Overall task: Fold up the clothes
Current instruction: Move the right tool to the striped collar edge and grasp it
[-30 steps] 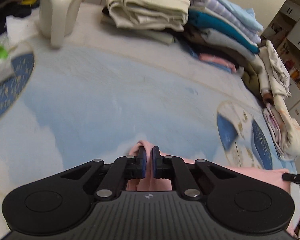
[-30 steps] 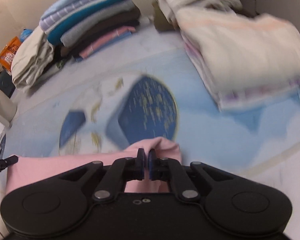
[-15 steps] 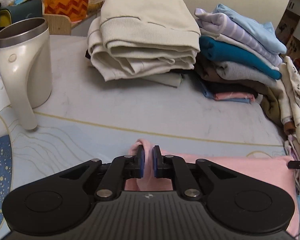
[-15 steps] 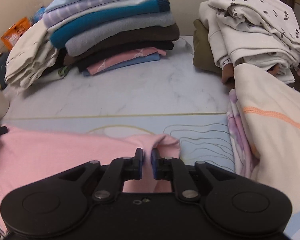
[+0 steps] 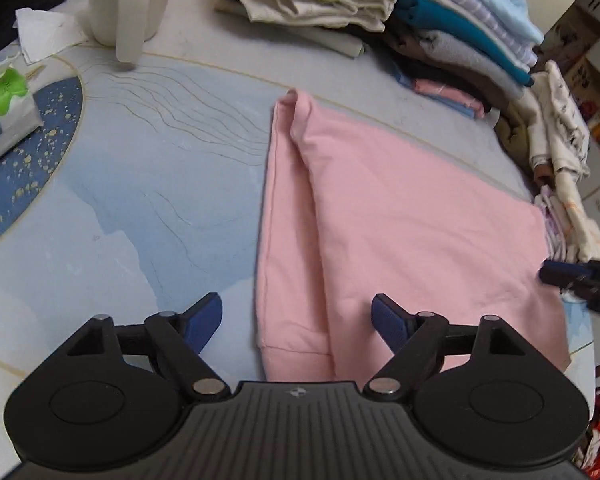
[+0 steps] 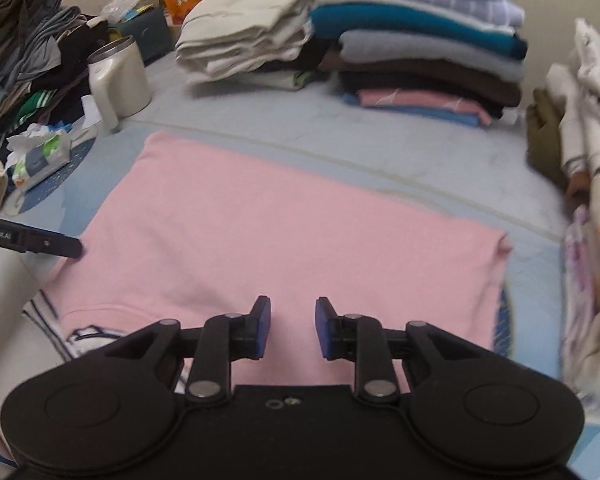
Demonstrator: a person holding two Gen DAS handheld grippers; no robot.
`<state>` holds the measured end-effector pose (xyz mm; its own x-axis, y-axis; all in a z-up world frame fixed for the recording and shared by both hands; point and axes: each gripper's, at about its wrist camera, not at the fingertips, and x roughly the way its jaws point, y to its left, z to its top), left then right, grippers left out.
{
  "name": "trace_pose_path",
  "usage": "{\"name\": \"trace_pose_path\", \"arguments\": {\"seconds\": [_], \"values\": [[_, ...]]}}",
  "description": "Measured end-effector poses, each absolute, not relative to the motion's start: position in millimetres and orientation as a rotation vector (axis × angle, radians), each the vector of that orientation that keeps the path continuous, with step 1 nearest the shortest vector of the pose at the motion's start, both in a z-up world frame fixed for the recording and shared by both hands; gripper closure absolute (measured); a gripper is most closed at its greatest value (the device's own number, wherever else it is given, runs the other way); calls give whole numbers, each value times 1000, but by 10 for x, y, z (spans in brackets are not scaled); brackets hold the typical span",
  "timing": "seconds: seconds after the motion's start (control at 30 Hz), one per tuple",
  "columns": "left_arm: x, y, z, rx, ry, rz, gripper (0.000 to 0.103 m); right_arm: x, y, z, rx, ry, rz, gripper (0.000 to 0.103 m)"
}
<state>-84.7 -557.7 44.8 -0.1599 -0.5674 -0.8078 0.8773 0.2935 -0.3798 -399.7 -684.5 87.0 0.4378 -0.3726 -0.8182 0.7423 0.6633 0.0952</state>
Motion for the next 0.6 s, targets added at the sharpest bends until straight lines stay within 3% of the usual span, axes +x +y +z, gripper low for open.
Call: {"name": "trace_pose_path", "arguments": {"seconds": [0.4, 0.6], "values": [[-1244, -5671, 466, 454, 1097, -1301, 10, -3871, -6605, 600, 427, 964, -703, 0], [-1329, -5648, 495, 485, 1061, -1260, 21, -3750, -6524, 812, 389, 885, -638, 0]]}}
